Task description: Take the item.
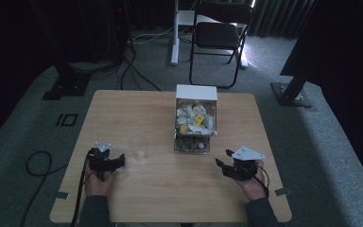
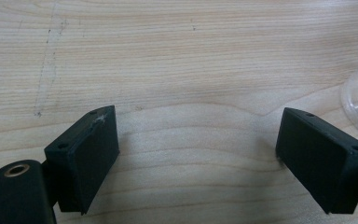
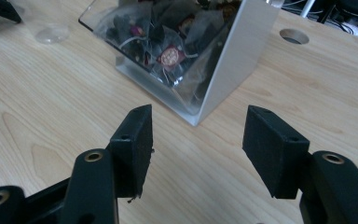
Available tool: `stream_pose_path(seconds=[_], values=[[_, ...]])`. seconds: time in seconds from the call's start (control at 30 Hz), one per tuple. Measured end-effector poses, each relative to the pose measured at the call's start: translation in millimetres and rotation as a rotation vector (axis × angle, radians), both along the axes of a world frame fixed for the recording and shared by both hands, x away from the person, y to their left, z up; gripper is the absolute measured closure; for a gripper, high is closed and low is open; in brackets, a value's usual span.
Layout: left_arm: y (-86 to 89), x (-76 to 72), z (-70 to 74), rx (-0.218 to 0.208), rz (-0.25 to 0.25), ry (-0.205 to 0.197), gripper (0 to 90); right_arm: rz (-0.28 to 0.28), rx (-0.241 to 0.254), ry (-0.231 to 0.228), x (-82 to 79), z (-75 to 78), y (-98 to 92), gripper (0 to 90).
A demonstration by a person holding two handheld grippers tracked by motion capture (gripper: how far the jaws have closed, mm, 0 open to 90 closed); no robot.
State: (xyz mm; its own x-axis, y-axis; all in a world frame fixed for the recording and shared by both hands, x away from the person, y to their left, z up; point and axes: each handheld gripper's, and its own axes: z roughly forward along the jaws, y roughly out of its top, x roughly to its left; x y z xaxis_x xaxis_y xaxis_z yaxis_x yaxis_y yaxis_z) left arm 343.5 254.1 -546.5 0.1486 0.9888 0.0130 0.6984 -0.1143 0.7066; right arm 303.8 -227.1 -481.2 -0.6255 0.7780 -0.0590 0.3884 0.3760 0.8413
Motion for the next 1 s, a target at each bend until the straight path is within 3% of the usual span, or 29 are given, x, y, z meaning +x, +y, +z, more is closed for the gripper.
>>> stream_pose_path(seconds=[0.43,0.8,1.0], values=[[-0.6,-1.3,0.0,0.000,0.003,0.001,13.6,0.050,0.020,-0.039,5.9,9.5,21.7,53.5],[-0.8,-1.5,0.0,0.000,0.004,0.001,13.6,0.073,-0.012,-0.058,13.1,8.1,41.8,67.8],[-0.8,-1.5,0.0,0.000,0.004,0.001,13.6,0.079,-0.010,-0.059,17.3,4.9,50.7,67.5]])
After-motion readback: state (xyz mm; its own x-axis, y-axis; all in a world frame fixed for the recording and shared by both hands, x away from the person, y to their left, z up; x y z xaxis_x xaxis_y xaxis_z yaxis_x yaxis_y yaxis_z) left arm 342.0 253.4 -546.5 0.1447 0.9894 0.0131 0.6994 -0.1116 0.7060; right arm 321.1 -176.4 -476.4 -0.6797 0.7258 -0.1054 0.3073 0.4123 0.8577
